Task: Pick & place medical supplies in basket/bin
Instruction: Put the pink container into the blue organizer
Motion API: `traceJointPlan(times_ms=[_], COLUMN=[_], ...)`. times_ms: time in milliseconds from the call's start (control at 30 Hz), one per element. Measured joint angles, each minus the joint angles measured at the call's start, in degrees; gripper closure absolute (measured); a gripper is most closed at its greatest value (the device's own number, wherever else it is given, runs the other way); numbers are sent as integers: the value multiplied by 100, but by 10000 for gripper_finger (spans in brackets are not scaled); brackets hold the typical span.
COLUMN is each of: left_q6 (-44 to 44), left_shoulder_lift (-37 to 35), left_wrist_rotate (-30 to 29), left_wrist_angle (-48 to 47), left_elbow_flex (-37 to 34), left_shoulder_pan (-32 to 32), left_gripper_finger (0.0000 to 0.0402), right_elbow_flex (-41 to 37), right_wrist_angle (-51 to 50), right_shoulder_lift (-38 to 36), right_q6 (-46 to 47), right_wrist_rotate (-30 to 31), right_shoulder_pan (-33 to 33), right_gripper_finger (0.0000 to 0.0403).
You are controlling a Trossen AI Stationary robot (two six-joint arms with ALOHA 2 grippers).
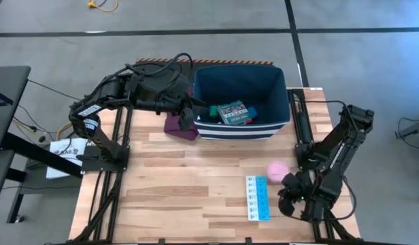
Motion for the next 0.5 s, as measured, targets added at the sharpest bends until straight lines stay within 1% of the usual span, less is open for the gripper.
traceJointPlan(times_ms=[267,367,500], left_q6=[17,21,22], left_shoulder_lift=[2,2,2], left_wrist_rotate=[0,0,0], left_wrist_angle=[2,1,0], left_elbow_flex=[0,0,2], left_shoulder_pan=[-1,2,2], left_gripper_finger=[264,264,264], right_elbow_flex=[1133,1472,1950], right_wrist_angle=[-68,-56,-72], right_shoulder_lift=[-56,-58,-56], right_q6=[-1225,-1765,-2584], right_wrist_rotate=[708,896,1422], right_shoulder_pan=[-262,-474,-857], right_gripper_finger=[381,382,382])
